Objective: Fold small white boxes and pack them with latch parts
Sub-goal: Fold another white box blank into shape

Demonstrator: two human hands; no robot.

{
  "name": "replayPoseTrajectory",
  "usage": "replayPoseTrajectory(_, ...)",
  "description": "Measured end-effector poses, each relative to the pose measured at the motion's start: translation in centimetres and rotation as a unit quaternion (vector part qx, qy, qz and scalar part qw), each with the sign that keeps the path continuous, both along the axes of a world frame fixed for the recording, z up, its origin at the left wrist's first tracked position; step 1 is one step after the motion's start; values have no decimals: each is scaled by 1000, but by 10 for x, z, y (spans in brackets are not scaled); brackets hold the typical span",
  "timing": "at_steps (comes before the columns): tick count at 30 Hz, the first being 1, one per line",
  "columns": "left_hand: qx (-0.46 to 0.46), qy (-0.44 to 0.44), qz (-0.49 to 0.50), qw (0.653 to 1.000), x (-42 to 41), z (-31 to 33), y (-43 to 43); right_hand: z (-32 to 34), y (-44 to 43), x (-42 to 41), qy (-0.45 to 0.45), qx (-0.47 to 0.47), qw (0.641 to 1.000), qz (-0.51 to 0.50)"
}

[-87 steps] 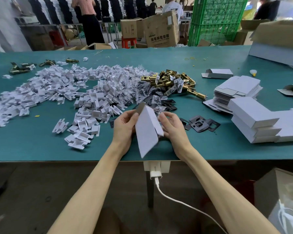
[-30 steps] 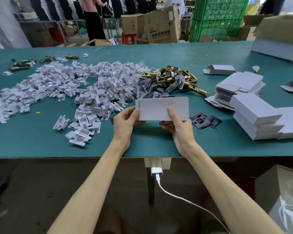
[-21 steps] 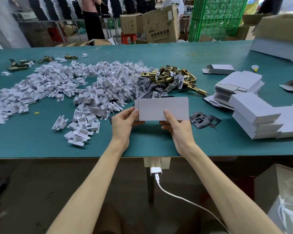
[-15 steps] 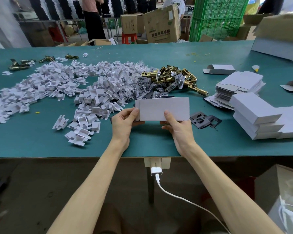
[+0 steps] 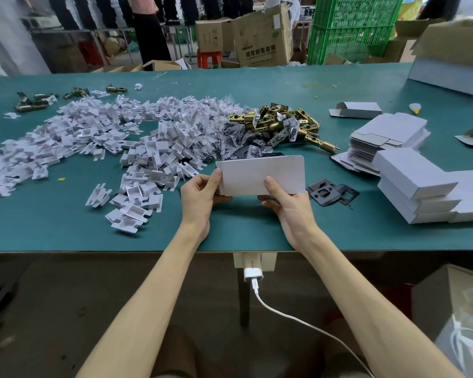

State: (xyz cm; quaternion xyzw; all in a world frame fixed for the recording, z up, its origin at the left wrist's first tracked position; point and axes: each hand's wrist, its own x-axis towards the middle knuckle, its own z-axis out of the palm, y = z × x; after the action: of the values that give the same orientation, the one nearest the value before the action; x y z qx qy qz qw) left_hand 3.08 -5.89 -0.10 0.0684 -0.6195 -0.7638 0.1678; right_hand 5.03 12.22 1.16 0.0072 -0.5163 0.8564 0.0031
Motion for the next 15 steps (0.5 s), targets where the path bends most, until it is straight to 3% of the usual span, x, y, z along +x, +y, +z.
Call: replayPoseTrajectory(15, -21, 44, -67, 997, 6, 7, 2, -1, 0, -2, -1, -3, 1000, -17)
